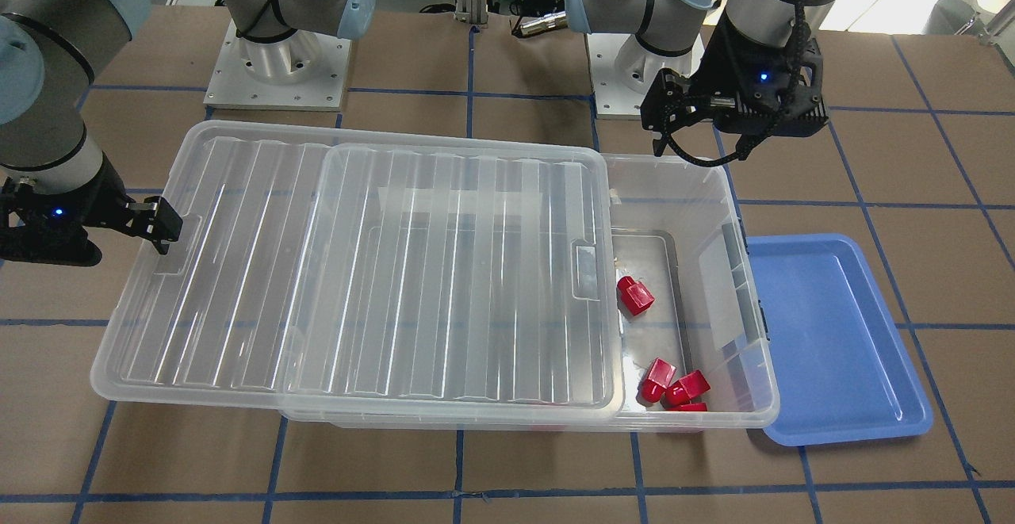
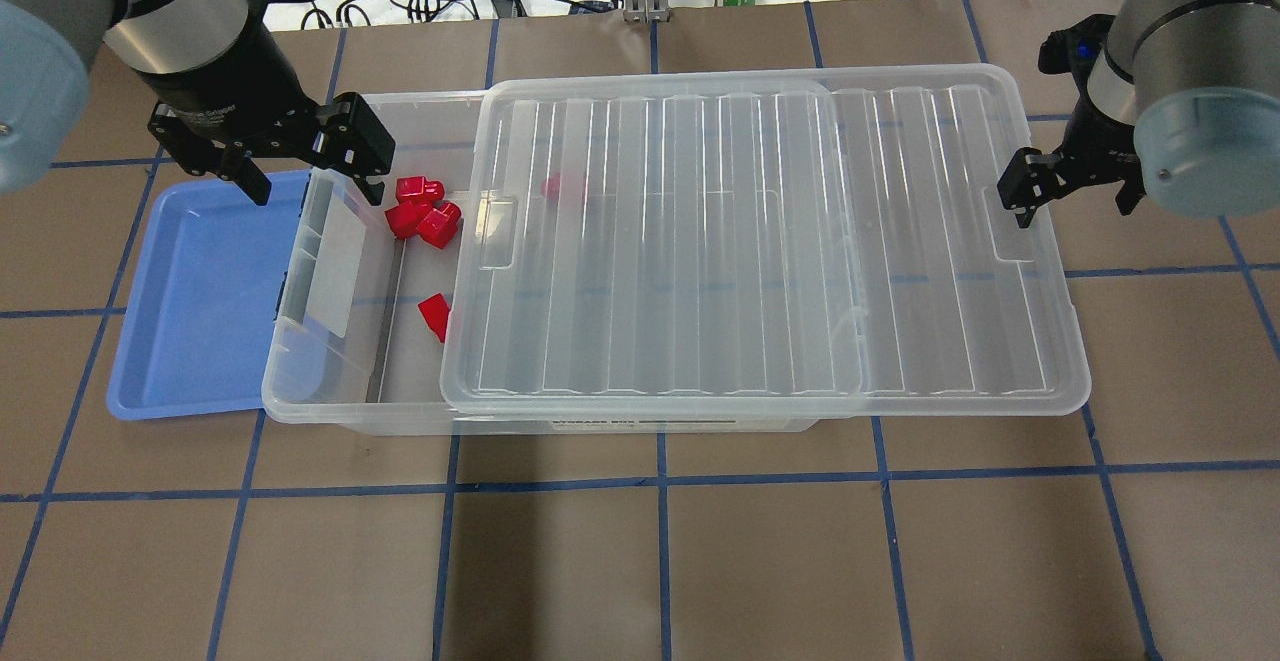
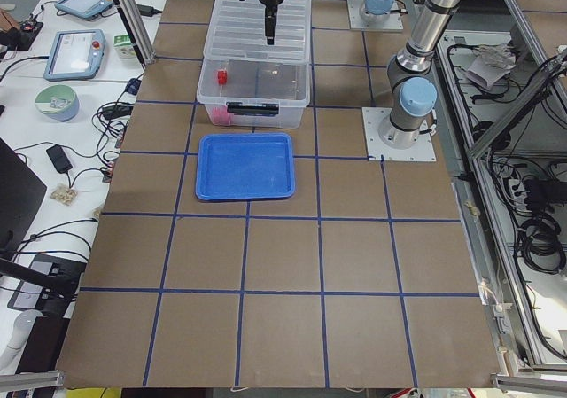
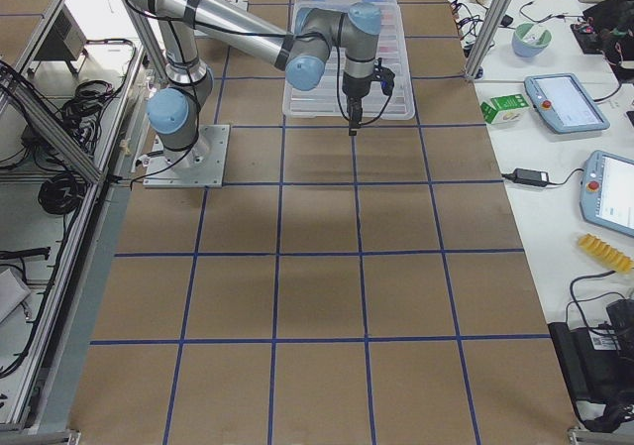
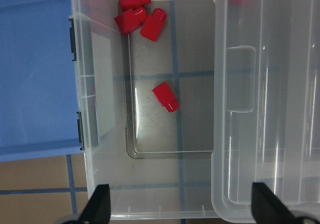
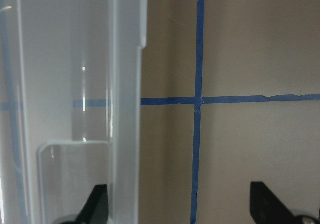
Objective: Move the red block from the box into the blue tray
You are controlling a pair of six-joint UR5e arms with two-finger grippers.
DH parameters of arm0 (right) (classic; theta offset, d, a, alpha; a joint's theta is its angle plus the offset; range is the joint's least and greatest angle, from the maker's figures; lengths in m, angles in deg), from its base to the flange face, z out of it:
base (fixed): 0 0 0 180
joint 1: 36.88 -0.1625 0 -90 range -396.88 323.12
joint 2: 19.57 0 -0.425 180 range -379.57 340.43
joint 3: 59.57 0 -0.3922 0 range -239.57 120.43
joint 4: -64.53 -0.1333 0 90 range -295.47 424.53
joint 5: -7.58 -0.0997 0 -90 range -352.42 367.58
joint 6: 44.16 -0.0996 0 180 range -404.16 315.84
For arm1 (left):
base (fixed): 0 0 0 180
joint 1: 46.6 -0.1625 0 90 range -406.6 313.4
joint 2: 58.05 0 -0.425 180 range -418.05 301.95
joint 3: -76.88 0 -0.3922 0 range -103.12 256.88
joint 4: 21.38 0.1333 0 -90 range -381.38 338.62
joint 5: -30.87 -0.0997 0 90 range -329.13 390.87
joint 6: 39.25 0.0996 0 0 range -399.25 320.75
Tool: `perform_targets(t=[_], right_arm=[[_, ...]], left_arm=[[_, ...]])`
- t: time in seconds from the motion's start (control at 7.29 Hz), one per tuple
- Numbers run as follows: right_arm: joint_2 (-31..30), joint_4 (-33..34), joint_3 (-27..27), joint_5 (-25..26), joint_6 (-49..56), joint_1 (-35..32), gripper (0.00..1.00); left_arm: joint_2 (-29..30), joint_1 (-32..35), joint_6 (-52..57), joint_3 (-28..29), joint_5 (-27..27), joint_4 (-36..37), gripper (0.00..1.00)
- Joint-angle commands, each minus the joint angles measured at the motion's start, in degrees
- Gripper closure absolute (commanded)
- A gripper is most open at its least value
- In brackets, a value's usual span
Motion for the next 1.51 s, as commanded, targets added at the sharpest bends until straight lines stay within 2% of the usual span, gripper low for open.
perform_targets(t=[0.0,0.41,0.69,0.96,1.1,1.23,1.37], right_arm=[[-0.23,0.07,0.07,0.68,1.04,1.18,0.00],[-0.58,-0.02,0.25,0.95,1.92,1.71,0.00],[-2.24,-4.12,2.43,0.16,1.40,1.10,0.00],[-5.14,-16.57,11.19,-10.33,0.35,-2.66,0.00],[-5.94,-18.81,13.93,-10.48,-1.92,-5.30,0.00],[-7.16,-19.52,14.66,-11.26,-5.77,-8.28,0.00],[-8.48,-19.79,13.97,-11.44,-9.82,-11.44,0.00]], left_arm=[[1.13,0.42,-1.59,1.21,-0.05,-0.49,0.00],[8.14,0.69,-1.60,0.43,0.64,5.81,0.00],[13.95,1.04,-1.95,-0.02,0.65,11.71,0.00],[13.27,1.39,-0.99,-2.55,0.47,11.90,0.00],[13.44,1.22,-1.94,-4.39,0.47,12.42,0.00],[13.27,-0.09,-1.60,-6.85,0.56,16.86,0.00],[13.27,-0.36,-2.56,-9.31,0.56,17.87,0.00]])
